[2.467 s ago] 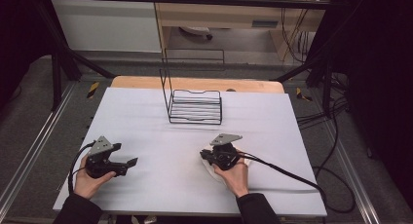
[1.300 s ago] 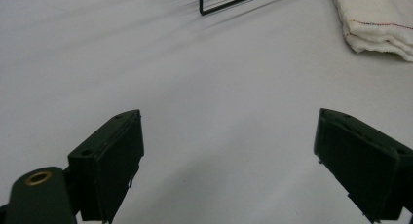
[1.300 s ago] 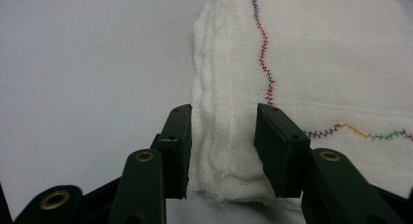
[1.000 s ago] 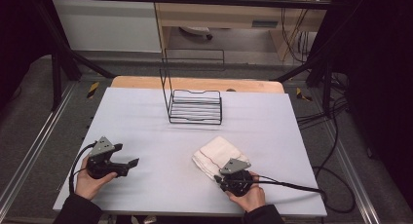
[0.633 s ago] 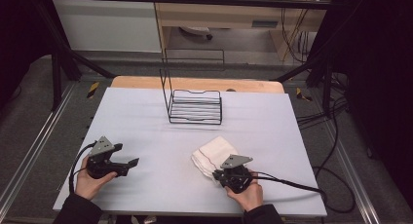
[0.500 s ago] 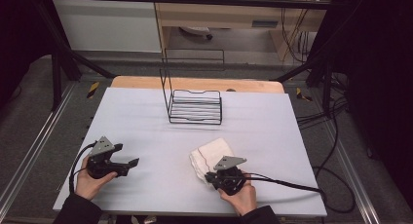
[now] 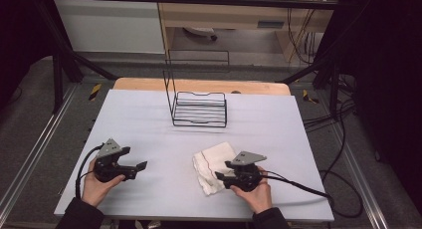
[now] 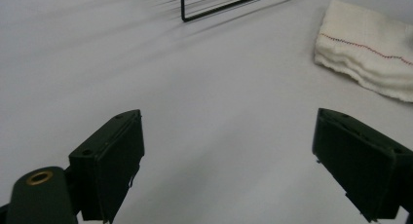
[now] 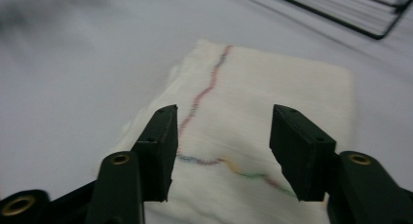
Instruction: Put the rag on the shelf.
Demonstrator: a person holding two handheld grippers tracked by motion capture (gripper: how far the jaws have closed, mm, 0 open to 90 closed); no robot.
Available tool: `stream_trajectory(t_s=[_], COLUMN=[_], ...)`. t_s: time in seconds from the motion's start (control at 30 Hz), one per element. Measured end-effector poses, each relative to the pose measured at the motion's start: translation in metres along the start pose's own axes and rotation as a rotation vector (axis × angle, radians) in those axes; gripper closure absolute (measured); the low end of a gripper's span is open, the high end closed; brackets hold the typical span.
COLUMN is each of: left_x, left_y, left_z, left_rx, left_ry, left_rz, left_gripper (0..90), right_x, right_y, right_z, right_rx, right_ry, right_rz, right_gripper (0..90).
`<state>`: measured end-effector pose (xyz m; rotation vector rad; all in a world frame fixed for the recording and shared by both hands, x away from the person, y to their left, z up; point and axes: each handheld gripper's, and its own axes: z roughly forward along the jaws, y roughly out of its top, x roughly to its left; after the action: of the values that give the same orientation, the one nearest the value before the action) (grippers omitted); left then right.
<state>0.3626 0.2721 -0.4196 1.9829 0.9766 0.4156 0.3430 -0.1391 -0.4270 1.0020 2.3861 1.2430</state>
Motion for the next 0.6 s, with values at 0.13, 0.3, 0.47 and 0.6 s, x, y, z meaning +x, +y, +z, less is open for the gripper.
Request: stream_trajectory(t_s=[0.13,0.3,0.47,0.6], left_x=[-0.011,-0.03,-0.049,-0.06], left_y=[0.009,0.026,0.044,0.055], left_z=[0.008,0.027,0.054,0.074], left_rx=[0.016,0.034,0.062,0.08], left_ry=[-0.008,-0.016,-0.016,-0.028], left_rz=[0.006,0.003,-0.004,-0.01], left_gripper=[11.7,13.4,17.2,19.3], right_x=[-0.02,-0.041,-0.046,-0.044], right_y=[-0.003,-0.012,-0.028,-0.031], right_z=[-0.009,-0.018,-0.011,-0.008], right_rx=[-0.02,-0.018,0.08,0.105], right_ry=[-0.027,-0.041,-0.05,-0.027], right_rz=[0.037,0.099,0.135,0.154], right_gripper=[35.5,36.2,49.3,59.1])
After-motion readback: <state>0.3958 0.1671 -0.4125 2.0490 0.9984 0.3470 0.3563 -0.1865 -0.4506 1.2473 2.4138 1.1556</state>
